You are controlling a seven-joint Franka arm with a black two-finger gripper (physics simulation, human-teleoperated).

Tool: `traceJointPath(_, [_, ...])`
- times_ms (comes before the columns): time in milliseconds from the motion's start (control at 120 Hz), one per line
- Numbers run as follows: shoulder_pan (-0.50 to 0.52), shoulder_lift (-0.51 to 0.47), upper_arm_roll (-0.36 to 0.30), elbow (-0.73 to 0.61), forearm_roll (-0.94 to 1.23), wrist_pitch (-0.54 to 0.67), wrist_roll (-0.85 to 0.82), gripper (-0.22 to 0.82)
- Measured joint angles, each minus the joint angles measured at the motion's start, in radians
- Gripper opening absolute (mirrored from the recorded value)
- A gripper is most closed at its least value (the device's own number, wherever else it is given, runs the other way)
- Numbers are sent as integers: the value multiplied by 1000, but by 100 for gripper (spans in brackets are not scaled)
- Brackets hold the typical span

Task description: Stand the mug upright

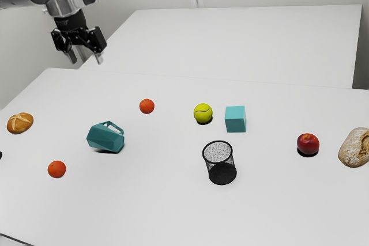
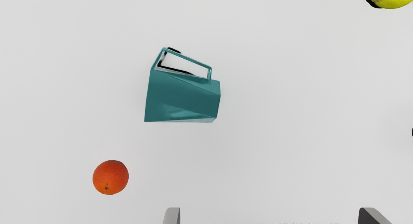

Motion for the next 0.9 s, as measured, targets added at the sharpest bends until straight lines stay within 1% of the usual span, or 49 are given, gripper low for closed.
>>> traceJointPath(108, [-51,-5,32,-56,-8,23,5,60])
traceJointPath(133, [-67,-5,48,-74,-20,30,7,60])
traceJointPath(217, [-153,2,159,-167,-97,70,40,60])
traceJointPath(267, [-178,17,228,-221,-166,96,76,60])
traceJointPath(317, [-145,50,283,-253,-236,124,117,60])
traceJointPath(392, [-27,102,352,-269,-343,162,192,60])
traceJointPath(433, [12,128,384,-272,-399,179,237,60])
traceJointPath(567, [44,219,421,-267,-584,210,388,60])
traceJointPath(658, [70,263,448,-271,-693,201,484,60])
traceJointPath(783, [108,346,456,-278,-803,177,605,60])
traceJointPath(900, [119,367,456,-318,-869,159,704,60])
